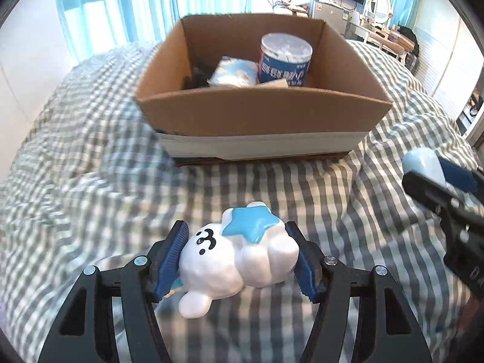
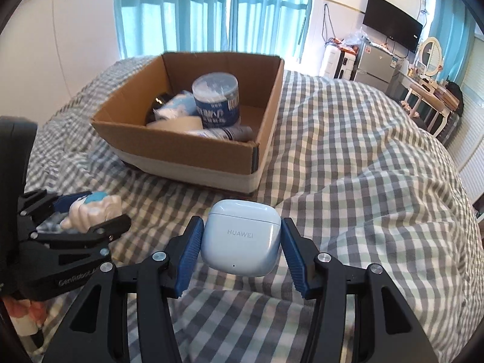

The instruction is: Organize objects

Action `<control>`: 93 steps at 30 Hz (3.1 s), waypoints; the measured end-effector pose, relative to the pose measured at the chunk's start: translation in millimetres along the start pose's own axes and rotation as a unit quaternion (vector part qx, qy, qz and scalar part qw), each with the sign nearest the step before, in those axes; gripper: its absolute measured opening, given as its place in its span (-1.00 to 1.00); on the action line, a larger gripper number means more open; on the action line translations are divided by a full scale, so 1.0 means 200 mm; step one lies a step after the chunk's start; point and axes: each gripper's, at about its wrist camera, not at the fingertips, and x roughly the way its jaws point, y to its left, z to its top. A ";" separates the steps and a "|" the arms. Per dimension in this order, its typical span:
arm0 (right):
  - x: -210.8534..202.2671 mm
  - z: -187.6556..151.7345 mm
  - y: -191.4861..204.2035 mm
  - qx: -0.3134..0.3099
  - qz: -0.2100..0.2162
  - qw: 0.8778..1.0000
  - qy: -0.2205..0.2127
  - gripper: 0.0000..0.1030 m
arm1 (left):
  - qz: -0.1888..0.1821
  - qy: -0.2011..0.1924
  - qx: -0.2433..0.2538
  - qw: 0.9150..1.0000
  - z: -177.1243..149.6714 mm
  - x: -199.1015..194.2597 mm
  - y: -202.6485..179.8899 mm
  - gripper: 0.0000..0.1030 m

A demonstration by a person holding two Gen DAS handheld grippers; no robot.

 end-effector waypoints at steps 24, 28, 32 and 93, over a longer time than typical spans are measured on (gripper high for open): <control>-0.58 0.30 0.14 -0.036 0.020 0.994 -0.101 0.01 | 0.010 -0.166 -0.005 0.986 0.34 -0.78 -0.04 0.29; -0.52 0.45 0.12 -0.026 0.028 0.994 -0.107 0.01 | 0.017 -0.179 0.004 0.984 0.49 -0.78 -0.03 0.29; -0.45 0.62 0.08 -0.011 0.032 0.993 -0.117 0.01 | 0.016 -0.184 0.019 0.983 0.63 -0.72 -0.03 0.29; -1.10 0.75 -0.10 0.060 -0.040 0.961 -0.265 0.97 | 0.037 -0.309 -0.002 0.950 0.68 -1.33 0.06 1.00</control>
